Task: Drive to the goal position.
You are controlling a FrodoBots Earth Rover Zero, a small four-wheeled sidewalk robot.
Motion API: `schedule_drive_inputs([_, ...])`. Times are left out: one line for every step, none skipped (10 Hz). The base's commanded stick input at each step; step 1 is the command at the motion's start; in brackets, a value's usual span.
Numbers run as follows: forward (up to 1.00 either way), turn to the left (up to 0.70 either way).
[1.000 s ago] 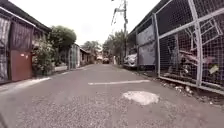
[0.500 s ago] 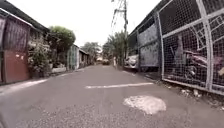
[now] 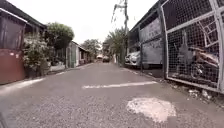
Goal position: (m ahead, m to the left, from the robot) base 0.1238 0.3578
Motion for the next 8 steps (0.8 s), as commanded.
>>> schedule_drive_inputs([0.50, 0.00])
schedule_drive_inputs([0.50, 0.00])
schedule_drive_inputs([0.50, 0.00])
schedule_drive_inputs([0.50, 0.00])
schedule_drive_inputs([0.50, 0.00])
schedule_drive_inputs([0.50, 0.00])
schedule_drive_inputs([0.50, 0.00])
schedule_drive_inputs([0.50, 0.00])
